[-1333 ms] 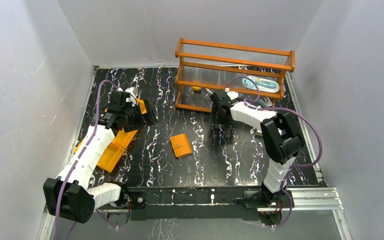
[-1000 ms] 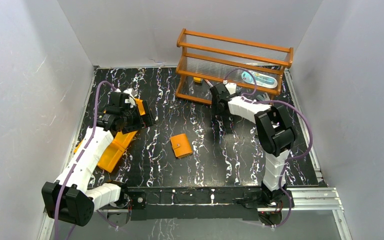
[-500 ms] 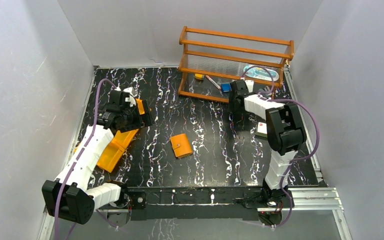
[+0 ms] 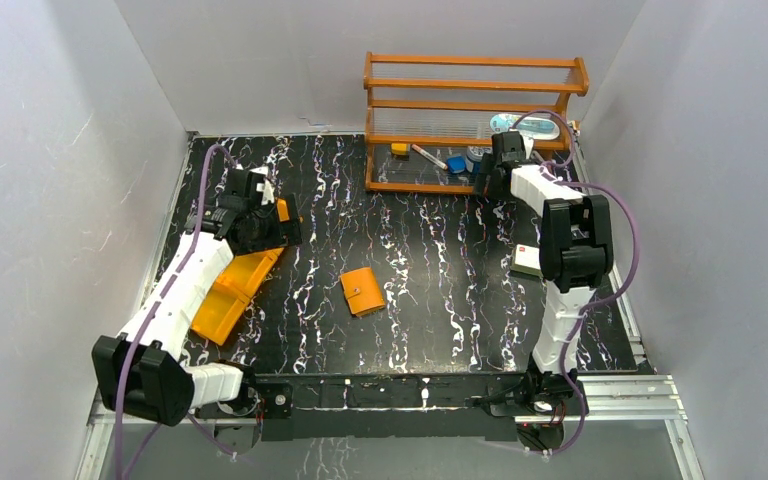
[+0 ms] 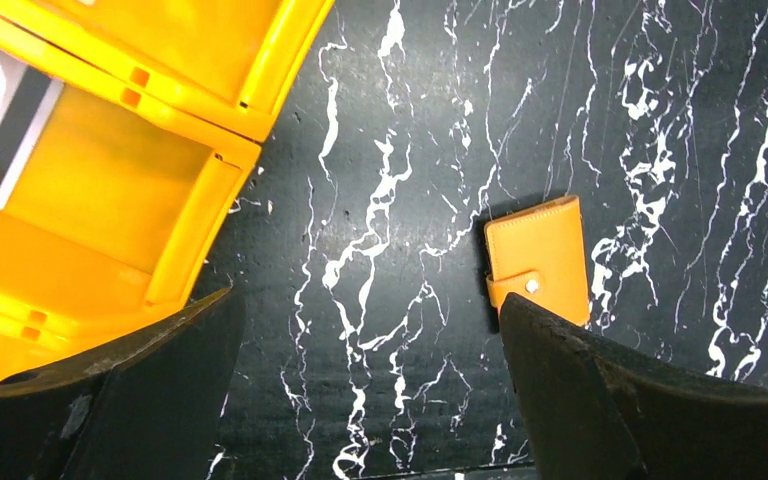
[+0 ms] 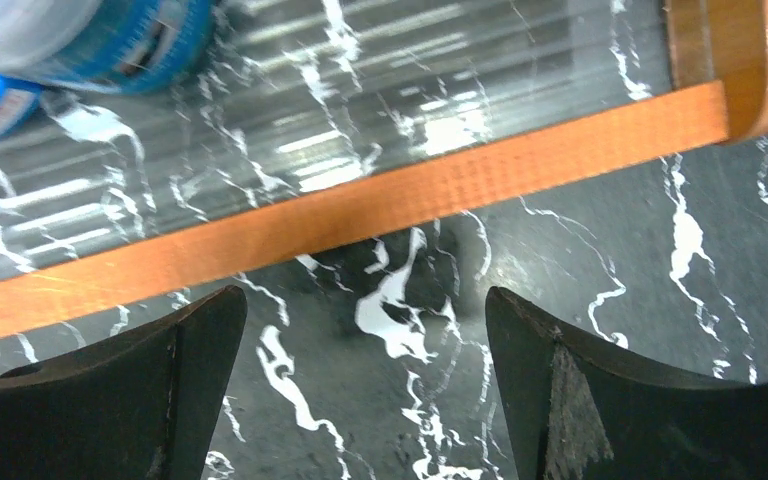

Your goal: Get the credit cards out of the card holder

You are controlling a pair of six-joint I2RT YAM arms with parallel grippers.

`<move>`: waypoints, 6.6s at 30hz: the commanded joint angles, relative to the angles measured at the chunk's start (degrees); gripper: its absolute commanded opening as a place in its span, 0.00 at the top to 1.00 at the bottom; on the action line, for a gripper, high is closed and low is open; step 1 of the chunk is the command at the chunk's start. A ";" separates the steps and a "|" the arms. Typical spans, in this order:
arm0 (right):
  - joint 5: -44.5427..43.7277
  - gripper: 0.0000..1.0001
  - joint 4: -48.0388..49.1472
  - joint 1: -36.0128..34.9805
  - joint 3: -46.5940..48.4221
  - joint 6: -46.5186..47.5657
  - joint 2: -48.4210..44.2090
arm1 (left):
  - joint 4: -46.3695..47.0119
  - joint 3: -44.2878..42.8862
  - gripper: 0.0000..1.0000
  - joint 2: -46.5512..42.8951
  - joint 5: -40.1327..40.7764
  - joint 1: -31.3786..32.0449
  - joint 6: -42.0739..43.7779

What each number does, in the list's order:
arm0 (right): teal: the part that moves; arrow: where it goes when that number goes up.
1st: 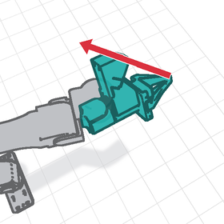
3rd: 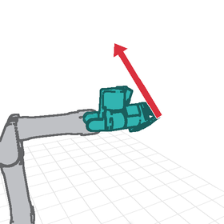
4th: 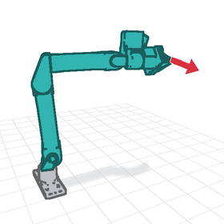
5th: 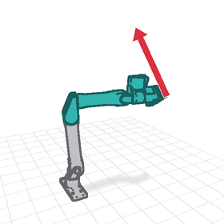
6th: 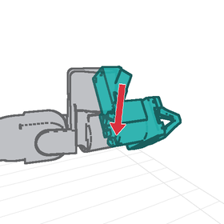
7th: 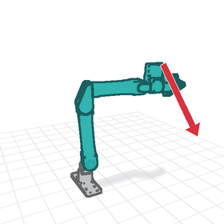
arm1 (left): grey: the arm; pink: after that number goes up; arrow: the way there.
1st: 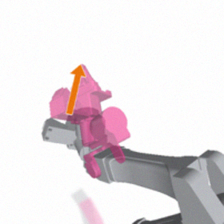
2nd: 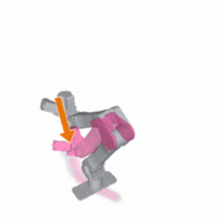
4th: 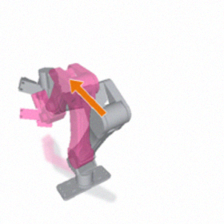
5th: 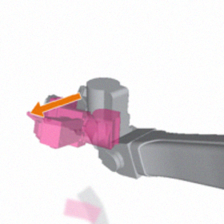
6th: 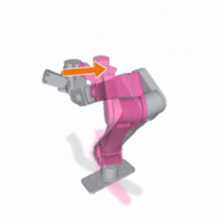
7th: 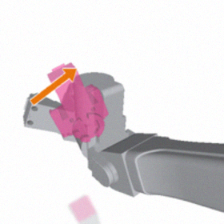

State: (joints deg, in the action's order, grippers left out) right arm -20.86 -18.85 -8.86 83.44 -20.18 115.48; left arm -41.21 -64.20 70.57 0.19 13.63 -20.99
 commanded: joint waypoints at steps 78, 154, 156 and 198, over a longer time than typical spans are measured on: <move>18.56 0.02 -15.99 -0.65 -43.83 -24.85 -59.81 | 7.71 -35.74 0.13 51.45 -35.09 25.47 7.32; 15.16 0.38 -2.39 -45.59 -18.97 -29.89 -12.91 | 12.04 0.51 0.04 18.79 -23.53 -13.03 -1.45; 12.87 0.46 -4.11 -47.19 -19.08 -29.66 -12.28 | 11.51 1.62 0.02 16.33 -21.63 -13.01 -2.13; -7.55 0.23 0.05 -52.99 -64.06 -49.26 -81.28 | 12.58 3.45 0.34 20.42 12.79 44.50 -24.71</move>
State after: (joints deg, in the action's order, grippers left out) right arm -25.74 -18.76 -61.65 21.63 -67.94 36.36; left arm -29.63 -57.80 88.92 8.97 56.99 -43.83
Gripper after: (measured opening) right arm 0.756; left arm 0.683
